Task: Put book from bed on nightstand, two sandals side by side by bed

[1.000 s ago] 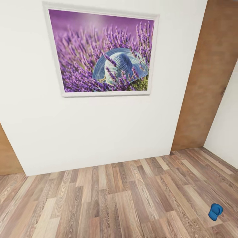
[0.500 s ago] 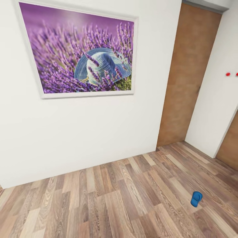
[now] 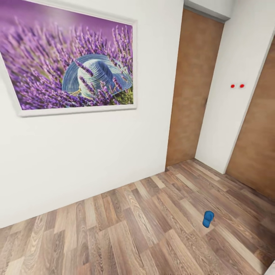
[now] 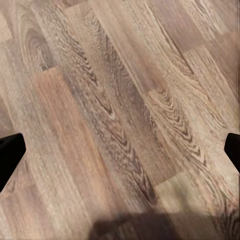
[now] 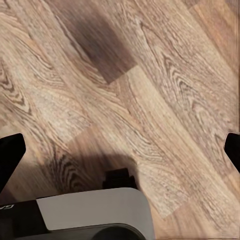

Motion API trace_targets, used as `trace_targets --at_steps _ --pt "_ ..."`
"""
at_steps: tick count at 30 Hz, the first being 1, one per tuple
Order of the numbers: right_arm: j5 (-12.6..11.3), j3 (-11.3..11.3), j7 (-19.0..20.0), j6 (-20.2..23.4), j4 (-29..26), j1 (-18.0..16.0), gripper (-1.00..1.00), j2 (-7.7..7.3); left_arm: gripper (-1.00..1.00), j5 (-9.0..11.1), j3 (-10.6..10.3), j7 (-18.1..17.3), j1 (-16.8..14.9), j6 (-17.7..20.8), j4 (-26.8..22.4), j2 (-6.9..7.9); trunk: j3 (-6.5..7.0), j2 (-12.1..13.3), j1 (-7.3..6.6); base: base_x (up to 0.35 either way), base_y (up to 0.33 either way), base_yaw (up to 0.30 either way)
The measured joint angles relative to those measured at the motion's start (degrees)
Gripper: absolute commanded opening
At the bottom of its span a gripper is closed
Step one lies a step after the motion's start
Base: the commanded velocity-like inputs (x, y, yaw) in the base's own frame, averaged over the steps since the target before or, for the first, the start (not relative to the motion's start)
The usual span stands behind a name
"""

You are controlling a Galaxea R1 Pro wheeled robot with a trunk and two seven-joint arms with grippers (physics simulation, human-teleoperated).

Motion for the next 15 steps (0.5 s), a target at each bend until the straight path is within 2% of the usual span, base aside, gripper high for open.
trace_targets --at_steps 15 --pt "-0.01 0.05 -0.02 0.0 0.0 0.0 1.0 0.02 1.0 0.01 0.0 -0.01 0.0 0.0 0.0 0.0 0.0 0.0 0.0 0.0 0.0 -0.283"
